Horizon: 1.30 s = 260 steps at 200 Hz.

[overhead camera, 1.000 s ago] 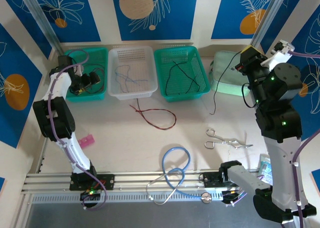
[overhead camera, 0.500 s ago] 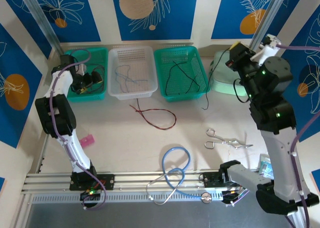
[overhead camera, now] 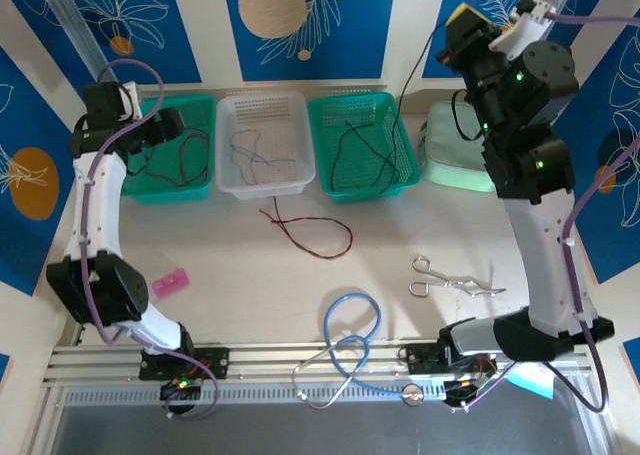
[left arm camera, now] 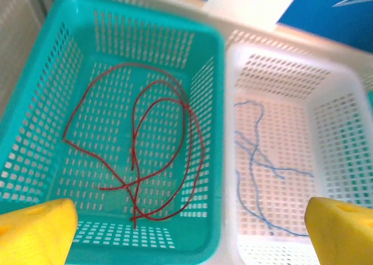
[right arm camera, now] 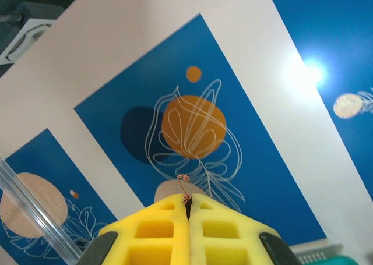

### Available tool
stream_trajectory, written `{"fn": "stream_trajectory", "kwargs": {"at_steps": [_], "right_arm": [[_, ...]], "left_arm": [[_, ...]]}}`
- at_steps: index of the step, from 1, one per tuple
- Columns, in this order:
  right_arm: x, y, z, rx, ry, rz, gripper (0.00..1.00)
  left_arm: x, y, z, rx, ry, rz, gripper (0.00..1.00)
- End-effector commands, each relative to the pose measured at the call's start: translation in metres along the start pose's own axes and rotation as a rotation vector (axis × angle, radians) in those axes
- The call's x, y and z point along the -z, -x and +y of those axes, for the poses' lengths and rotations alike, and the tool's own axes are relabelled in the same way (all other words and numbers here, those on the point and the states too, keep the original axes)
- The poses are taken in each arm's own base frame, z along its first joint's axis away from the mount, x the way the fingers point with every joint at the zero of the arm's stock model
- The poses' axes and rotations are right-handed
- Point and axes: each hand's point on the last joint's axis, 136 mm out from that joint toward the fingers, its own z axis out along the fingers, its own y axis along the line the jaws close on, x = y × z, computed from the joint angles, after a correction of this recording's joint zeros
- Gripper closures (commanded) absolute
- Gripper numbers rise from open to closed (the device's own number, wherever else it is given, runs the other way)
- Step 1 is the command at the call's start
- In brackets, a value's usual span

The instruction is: Untangle the cables

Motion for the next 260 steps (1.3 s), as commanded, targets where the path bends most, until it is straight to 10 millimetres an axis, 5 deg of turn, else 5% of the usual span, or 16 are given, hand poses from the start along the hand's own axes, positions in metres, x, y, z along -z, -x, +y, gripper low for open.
{"fn": "stream_trajectory", "kwargs": {"at_steps": [1, 28, 65, 107, 140, 173, 217, 260], "right_arm": [[-0.016, 0.016, 0.018, 0.028, 0.05, -0.059, 1.0], [-0.043, 0.015, 0.03, 0.057, 0.073, -0.066, 1.0], [-0.076, 0.009, 0.035, 0.109, 0.078, -0.068, 1.0], [-0.115, -0.035, 0.013, 0.12, 0.032, 0.006, 1.0], [-0.143, -0.109, -0.026, 0.169, -0.081, 0.173, 1.0], [-0.152, -0.198, -0.076, 0.279, -0.194, 0.359, 1.0], [-0.124, -0.322, -0.168, 0.278, -0.414, 0.647, 1.0], [-0.094, -0.416, -0.223, 0.226, -0.524, 0.898, 1.0]], "left_arm": [[0.012, -0.014, -0.019, -0.033, -0.034, 0.008, 0.01], [0.029, -0.04, -0.061, -0.046, -0.143, 0.015, 0.01], [0.043, -0.102, -0.114, -0.011, -0.3, 0.082, 0.01], [0.052, -0.169, -0.154, 0.011, -0.404, 0.218, 0.0], [0.066, -0.191, -0.191, 0.02, -0.541, 0.271, 0.0], [0.069, -0.199, -0.201, 0.038, -0.572, 0.294, 0.01], [0.067, -0.209, -0.196, 0.056, -0.544, 0.317, 0.01], [0.067, -0.217, -0.192, 0.054, -0.524, 0.333, 0.01]]}}
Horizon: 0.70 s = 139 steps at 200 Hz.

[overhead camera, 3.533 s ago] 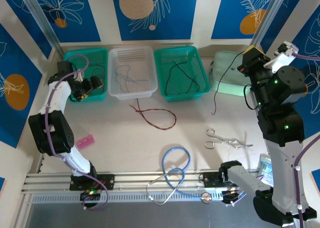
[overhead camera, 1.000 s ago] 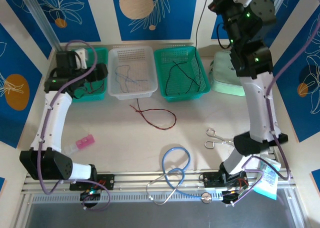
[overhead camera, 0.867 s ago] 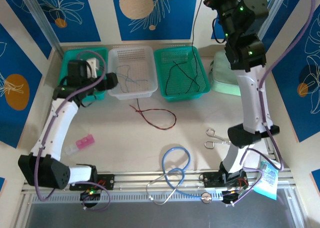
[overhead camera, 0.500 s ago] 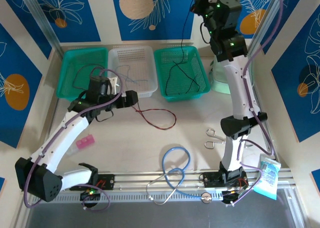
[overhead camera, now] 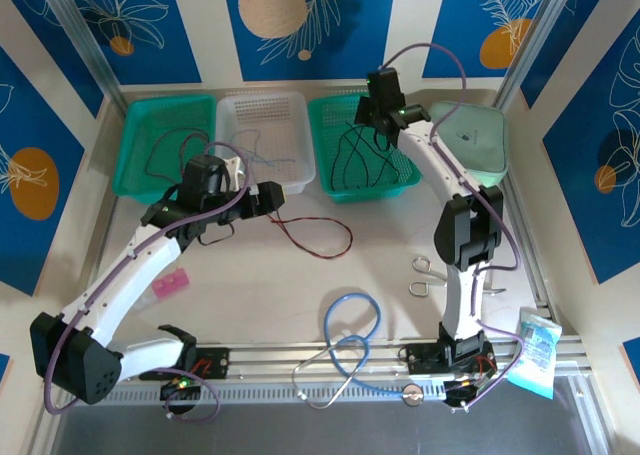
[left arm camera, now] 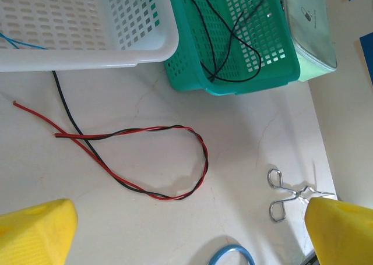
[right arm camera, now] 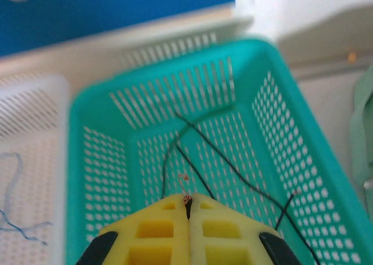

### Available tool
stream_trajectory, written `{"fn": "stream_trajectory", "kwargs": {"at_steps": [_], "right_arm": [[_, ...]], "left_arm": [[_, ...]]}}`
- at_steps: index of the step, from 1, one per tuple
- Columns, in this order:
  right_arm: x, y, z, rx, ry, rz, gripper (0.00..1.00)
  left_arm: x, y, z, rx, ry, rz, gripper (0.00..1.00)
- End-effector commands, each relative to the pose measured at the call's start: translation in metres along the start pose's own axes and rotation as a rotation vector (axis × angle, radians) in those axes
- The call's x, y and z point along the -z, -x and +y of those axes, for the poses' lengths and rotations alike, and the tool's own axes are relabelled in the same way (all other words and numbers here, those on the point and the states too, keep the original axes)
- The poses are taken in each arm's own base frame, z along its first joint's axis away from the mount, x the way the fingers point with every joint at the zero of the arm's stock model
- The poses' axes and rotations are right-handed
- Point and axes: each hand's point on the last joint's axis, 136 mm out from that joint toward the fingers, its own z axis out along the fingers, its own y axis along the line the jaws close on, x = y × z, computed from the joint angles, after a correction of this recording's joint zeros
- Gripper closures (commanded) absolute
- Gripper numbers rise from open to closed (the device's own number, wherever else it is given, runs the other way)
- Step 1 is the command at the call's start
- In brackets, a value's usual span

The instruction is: Untangle the cables

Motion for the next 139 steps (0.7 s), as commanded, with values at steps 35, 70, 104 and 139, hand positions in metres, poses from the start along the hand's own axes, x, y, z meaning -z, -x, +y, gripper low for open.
{"fn": "stream_trajectory", "kwargs": {"at_steps": [35, 70, 104, 139], "right_arm": [[-0.057, -0.09, -0.03, -0.097, -0.093, 0.311, 1.0], [-0.074, -0.122, -0.046, -0.148, -0.133, 0.404, 1.0], [-0.069, -0.108, -0.044, -0.174, -0.095, 0.397, 0.7], [-0.01, -0.03, -0.022, -0.122, -0.018, 0.244, 0.18]], "left_arm": [[0.003, -0.014, 0.003, 0.016, 0.011, 0.011, 0.01], [0.005, -0.015, 0.005, 0.014, 0.022, -0.001, 0.01], [0.011, -0.011, 0.001, -0.021, 0.037, 0.004, 0.01], [0.017, -0.009, 0.001, -0.049, 0.059, 0.01, 0.01]]}}
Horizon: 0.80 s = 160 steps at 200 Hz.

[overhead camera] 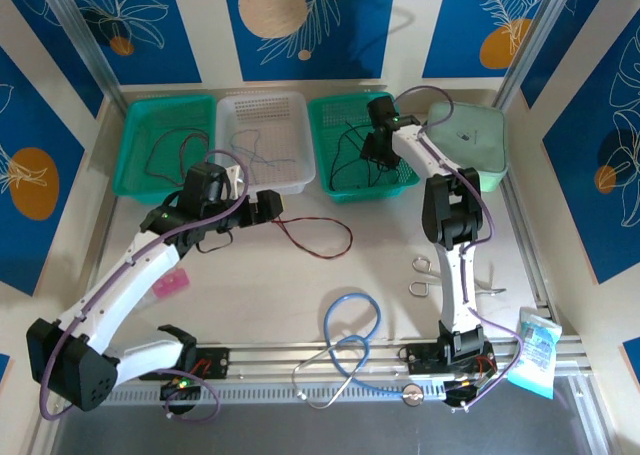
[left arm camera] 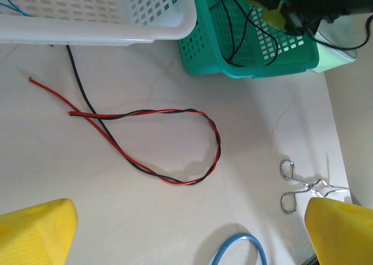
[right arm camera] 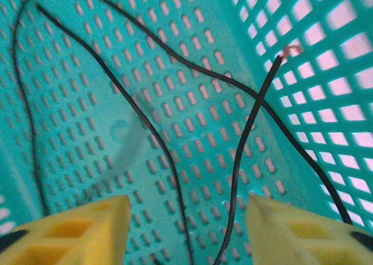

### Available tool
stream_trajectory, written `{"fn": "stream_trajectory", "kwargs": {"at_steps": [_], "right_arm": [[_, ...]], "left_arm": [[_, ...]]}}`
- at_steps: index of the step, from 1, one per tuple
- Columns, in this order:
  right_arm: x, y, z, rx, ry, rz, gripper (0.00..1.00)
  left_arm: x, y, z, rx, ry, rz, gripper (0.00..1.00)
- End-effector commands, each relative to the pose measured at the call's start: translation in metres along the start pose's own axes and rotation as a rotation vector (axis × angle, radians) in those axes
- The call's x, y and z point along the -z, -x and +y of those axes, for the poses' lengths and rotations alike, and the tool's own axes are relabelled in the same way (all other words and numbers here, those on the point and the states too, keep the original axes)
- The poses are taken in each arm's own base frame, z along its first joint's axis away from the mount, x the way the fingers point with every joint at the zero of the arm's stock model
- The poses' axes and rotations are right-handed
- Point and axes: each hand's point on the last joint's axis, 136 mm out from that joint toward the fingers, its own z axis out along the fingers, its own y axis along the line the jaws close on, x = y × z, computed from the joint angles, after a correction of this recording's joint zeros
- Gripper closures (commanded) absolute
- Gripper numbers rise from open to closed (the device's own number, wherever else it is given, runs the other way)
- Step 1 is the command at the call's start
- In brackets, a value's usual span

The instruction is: Untangle the cables

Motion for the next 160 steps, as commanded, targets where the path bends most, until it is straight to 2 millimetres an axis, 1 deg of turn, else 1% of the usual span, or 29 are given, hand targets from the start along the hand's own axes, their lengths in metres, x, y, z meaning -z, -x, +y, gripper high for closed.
{"fn": "stream_trajectory", "kwargs": {"at_steps": [1, 5, 15, 26, 38, 53, 68, 70, 103, 124, 129, 143, 153, 160], "right_arm": [[0.092, 0.044, 0.028, 0.041, 0.115, -0.159, 0.17], [0.106, 0.051, 0.032, 0.052, 0.13, -0.19, 0.12], [0.138, 0.062, 0.039, 0.086, 0.158, -0.256, 0.06], [0.172, 0.069, 0.045, 0.134, 0.18, -0.315, 0.04], [0.199, 0.066, 0.052, 0.213, 0.196, -0.359, 0.04], [0.22, 0.046, 0.068, 0.337, 0.248, -0.368, 0.05], [0.233, 0.011, 0.082, 0.438, 0.311, -0.351, 0.06], [0.24, 0.009, 0.086, 0.447, 0.329, -0.361, 0.06], [0.255, -0.077, 0.105, 0.569, 0.466, -0.335, 0.11], [0.256, -0.127, 0.109, 0.652, 0.512, -0.316, 0.16], [0.255, -0.139, 0.11, 0.665, 0.523, -0.301, 0.17], [0.244, -0.168, 0.107, 0.673, 0.538, -0.229, 0.17], [0.233, -0.187, 0.106, 0.665, 0.55, -0.167, 0.18], [0.224, -0.199, 0.105, 0.669, 0.549, -0.129, 0.19]], "left_arm": [[0.014, 0.007, -0.008, -0.053, 0.013, -0.014, 0.01], [0.015, 0.008, -0.008, -0.058, 0.017, -0.015, 0.01], [0.018, 0.008, -0.008, -0.069, 0.025, -0.014, 0.01], [0.02, 0.008, -0.008, -0.072, 0.029, -0.015, 0.01], [0.02, 0.007, -0.008, -0.069, 0.028, -0.012, 0.01], [0.02, 0.003, -0.005, -0.054, 0.032, -0.009, 0.01], [0.018, -0.002, 0.001, -0.024, 0.041, -0.009, 0.01], [0.018, -0.003, 0.002, -0.02, 0.043, -0.01, 0.01], [0.017, -0.02, 0.017, 0.034, 0.059, -0.008, 0.01], [0.018, -0.035, 0.031, 0.059, 0.076, -0.017, 0.01], [0.018, -0.038, 0.034, 0.067, 0.079, -0.019, 0.01], [0.018, -0.048, 0.044, 0.085, 0.093, -0.024, 0.01], [0.021, -0.053, 0.057, 0.107, 0.139, -0.043, 0.01], [0.024, -0.056, 0.062, 0.117, 0.151, -0.061, 0.01]]}}
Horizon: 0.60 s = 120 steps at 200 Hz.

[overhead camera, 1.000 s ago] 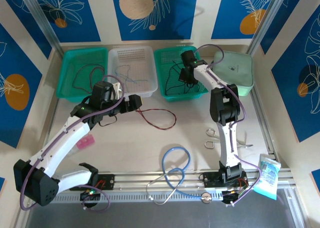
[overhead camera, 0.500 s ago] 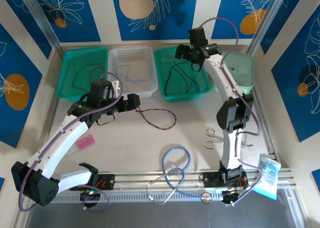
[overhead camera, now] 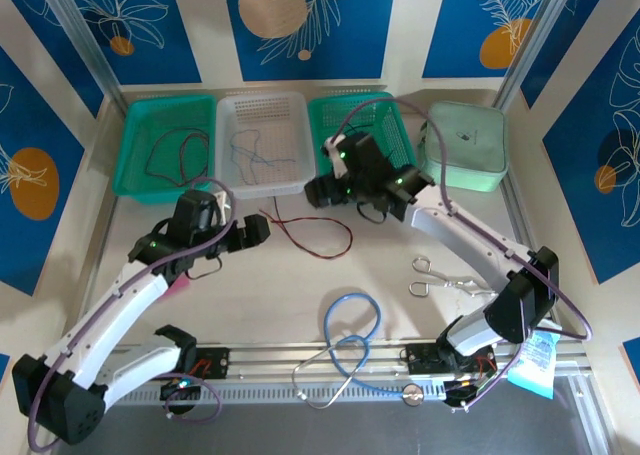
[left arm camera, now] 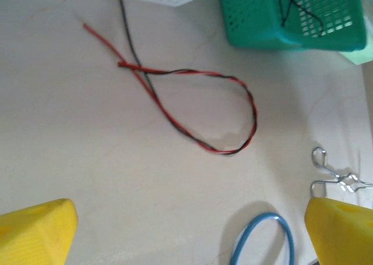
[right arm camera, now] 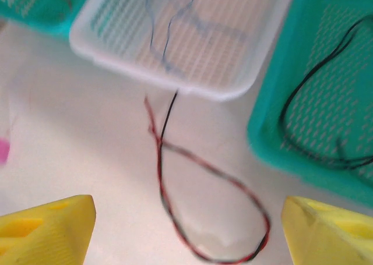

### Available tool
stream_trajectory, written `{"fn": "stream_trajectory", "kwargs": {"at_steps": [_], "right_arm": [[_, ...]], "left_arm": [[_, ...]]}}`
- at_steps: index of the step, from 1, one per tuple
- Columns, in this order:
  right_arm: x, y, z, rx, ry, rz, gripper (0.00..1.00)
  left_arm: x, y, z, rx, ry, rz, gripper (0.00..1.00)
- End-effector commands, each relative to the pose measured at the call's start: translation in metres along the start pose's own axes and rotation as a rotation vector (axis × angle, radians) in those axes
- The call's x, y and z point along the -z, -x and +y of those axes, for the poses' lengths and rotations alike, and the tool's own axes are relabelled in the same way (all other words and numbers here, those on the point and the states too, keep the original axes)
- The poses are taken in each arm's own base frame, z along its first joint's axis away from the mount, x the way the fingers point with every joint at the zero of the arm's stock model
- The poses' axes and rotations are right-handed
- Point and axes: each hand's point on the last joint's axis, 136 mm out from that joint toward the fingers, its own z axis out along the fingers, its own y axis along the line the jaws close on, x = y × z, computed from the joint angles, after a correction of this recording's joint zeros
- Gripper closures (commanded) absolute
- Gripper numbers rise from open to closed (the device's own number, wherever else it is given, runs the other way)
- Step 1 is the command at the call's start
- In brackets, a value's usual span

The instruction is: Untangle the cables

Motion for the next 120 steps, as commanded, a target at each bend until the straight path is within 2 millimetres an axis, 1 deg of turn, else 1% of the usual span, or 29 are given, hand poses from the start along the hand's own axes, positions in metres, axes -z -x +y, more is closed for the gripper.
{"fn": "stream_trajectory", "kwargs": {"at_steps": [1, 15, 32, 43, 66, 91, 96, 111, 120], "right_arm": [[-0.003, -0.017, 0.019, -0.029, 0.08, 0.017, 0.19], [-0.02, -0.039, 0.024, -0.031, 0.075, 0.081, 0.22], [-0.04, -0.062, 0.036, -0.006, 0.086, 0.16, 0.25], [-0.051, -0.076, 0.044, 0.02, 0.095, 0.218, 0.28], [-0.081, -0.103, 0.058, 0.068, 0.12, 0.352, 0.41], [-0.112, -0.121, 0.062, 0.128, 0.083, 0.43, 0.45], [-0.117, -0.121, 0.062, 0.141, 0.073, 0.435, 0.46], [-0.134, -0.13, 0.062, 0.175, 0.047, 0.476, 0.48], [-0.142, -0.13, 0.063, 0.185, 0.042, 0.489, 0.5]], "left_arm": [[0.006, -0.004, 0.017, 0.048, 0.05, -0.064, 0.01], [0.011, -0.008, 0.024, 0.066, 0.054, -0.092, 0.0], [0.018, -0.014, 0.03, 0.085, 0.064, -0.104, 0.01], [0.018, -0.019, 0.035, 0.106, 0.071, -0.103, 0.01], [0.015, -0.03, 0.04, 0.138, 0.058, -0.086, 0.0], [0.018, -0.041, 0.045, 0.15, 0.061, -0.065, 0.0], [0.019, -0.042, 0.046, 0.151, 0.06, -0.068, 0.0], [0.022, -0.045, 0.048, 0.155, 0.055, -0.072, 0.01], [0.023, -0.047, 0.049, 0.156, 0.059, -0.071, 0.0]]}}
